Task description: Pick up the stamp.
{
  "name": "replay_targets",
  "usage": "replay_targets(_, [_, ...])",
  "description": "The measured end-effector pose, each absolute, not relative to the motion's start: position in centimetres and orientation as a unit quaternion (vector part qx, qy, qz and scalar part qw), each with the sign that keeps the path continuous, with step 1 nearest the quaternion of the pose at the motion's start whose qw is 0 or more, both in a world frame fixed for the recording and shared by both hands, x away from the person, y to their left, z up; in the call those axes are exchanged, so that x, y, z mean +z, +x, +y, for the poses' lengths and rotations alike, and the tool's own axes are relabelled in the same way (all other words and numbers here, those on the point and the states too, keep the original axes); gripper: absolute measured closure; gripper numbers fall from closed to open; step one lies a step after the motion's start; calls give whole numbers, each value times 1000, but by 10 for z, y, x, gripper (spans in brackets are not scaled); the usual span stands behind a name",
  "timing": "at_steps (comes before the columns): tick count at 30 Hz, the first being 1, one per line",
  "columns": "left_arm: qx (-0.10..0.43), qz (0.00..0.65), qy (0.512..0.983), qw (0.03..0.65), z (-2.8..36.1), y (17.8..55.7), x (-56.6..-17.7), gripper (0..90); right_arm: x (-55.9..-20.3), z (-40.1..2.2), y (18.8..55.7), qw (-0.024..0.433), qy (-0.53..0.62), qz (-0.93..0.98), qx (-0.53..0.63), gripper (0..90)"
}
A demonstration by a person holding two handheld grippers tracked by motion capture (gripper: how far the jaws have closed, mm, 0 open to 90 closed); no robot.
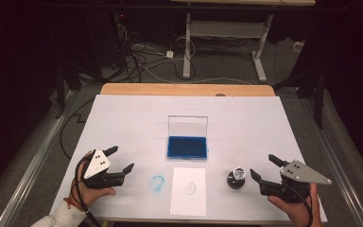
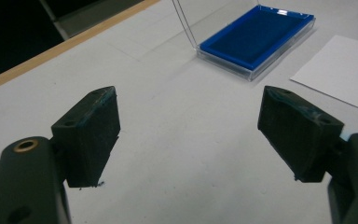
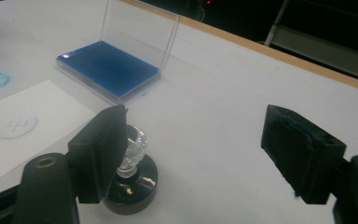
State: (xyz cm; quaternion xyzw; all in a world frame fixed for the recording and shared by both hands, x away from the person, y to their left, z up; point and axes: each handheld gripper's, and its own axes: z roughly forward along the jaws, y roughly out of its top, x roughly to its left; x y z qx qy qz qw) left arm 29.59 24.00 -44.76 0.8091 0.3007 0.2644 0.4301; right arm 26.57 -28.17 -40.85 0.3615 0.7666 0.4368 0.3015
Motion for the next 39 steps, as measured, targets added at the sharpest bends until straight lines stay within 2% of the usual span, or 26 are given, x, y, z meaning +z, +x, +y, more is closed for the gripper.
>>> replay_targets(12, [253,301,818,420,236,299,-452,205,-408,-266,275,234,360,808,402,167])
replay_targets(13, [252,300,820,418,236,299,-452,206,-413,-261,278,211,359,823,387,171])
replay_targets(15, [247,300,823,414,235,300,-453,211,-417,-259,280,202,356,833,373,177])
replay_targets(18, [243,299,827,410,234,301,-455,212,-428,-256,288,161,371,846,348,178])
replay_targets(25, [243,296,829,407,232,302,-456,213,-430,-245,294,169,358,857,331,226])
replay_targets(32, [238,296,832,405,232,303,-457,214,-435,-235,303,159,351,864,323,228])
replay_targets(39, [239,295,833,403,231,302,-457,214,-432,-232,305,162,349,865,322,292])
